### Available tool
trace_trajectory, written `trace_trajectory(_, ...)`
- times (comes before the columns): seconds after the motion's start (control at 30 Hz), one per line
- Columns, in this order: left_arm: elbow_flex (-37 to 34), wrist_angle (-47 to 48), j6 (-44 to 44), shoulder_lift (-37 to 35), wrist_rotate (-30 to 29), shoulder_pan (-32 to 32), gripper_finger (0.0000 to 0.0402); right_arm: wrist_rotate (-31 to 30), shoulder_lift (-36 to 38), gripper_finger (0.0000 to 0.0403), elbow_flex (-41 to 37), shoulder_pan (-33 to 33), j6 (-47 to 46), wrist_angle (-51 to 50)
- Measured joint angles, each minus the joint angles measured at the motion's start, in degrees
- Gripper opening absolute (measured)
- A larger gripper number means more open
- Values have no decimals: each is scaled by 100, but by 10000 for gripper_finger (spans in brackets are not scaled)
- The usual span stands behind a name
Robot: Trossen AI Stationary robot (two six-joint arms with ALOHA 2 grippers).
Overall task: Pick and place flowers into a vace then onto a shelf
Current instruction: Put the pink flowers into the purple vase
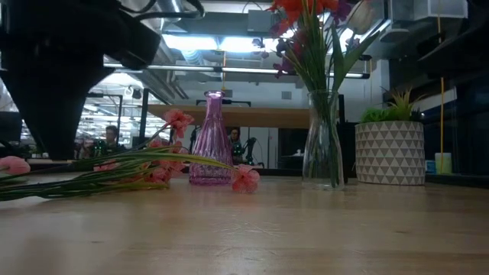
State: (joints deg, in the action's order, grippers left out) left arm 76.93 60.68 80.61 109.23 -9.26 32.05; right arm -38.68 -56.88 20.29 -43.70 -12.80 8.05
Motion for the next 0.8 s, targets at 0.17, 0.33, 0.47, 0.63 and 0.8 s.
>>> trace_trajectory(0.17, 0, -249, 20, 183, 37, -2, 258, 0, 0, 4, 0, 0, -4, -20)
trace_trajectory(0.33, -2, -355, -170, 346, 21, -2, 258, 0, 0, 4, 0, 0, 0, -23)
trace_trajectory(0.47, -2, -355, -171, 437, 3, -62, 254, 0, 2, 4, 0, 0, -17, -23)
trace_trajectory(0.63, -2, -376, -188, 534, 5, -165, 227, 0, 2, 4, 0, 1, -17, -23)
trace_trajectory(0.8, 7, -397, -189, 557, 42, -223, 187, 0, 2, 4, 0, 0, -20, -23)
